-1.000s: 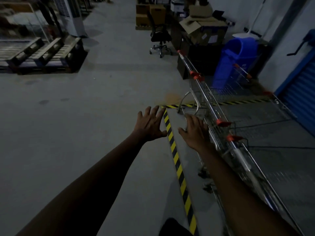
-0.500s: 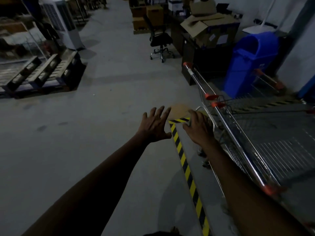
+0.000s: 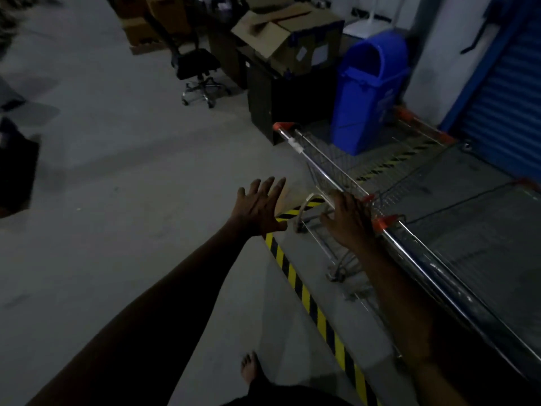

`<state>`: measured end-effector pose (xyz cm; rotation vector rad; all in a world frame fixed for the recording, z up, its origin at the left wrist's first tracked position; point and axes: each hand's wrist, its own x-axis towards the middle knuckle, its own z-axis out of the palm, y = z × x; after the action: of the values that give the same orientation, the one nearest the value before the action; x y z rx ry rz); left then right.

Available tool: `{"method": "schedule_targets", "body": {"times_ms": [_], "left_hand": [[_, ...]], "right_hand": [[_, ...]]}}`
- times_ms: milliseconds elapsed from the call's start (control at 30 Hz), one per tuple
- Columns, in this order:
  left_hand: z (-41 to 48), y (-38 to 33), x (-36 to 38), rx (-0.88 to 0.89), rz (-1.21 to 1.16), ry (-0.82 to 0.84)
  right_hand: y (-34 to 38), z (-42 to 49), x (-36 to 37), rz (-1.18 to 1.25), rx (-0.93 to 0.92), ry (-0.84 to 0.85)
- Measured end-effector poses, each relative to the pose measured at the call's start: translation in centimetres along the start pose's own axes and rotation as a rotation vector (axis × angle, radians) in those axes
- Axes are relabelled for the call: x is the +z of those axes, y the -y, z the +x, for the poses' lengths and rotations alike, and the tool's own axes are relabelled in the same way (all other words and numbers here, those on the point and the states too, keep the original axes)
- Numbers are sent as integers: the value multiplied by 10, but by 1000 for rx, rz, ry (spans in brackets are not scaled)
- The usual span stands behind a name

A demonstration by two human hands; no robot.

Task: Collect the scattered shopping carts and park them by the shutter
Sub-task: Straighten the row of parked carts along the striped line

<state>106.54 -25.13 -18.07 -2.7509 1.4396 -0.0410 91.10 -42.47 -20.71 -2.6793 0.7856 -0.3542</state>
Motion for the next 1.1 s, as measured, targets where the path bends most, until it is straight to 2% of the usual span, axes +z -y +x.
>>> {"method": "schedule_targets", "body": {"times_ms": [100, 267, 633, 833, 967, 1100], "left_hand": [[54, 32, 2, 106, 32, -12], [136, 65, 12, 202, 7, 19], [297, 105, 36, 429, 57, 69], [375, 115, 55, 718, 25, 12], [415, 120, 68, 829, 14, 191], [438, 119, 83, 942, -8, 244]], "right_hand": [[11, 36, 10, -20, 54, -60], [4, 92, 37, -62, 172, 1], [-13, 197, 78, 27, 373, 40], [-26, 219, 93, -29, 565, 105], [-25, 226, 103, -54, 674, 142], [-23, 232, 115, -198, 791, 192]]}}
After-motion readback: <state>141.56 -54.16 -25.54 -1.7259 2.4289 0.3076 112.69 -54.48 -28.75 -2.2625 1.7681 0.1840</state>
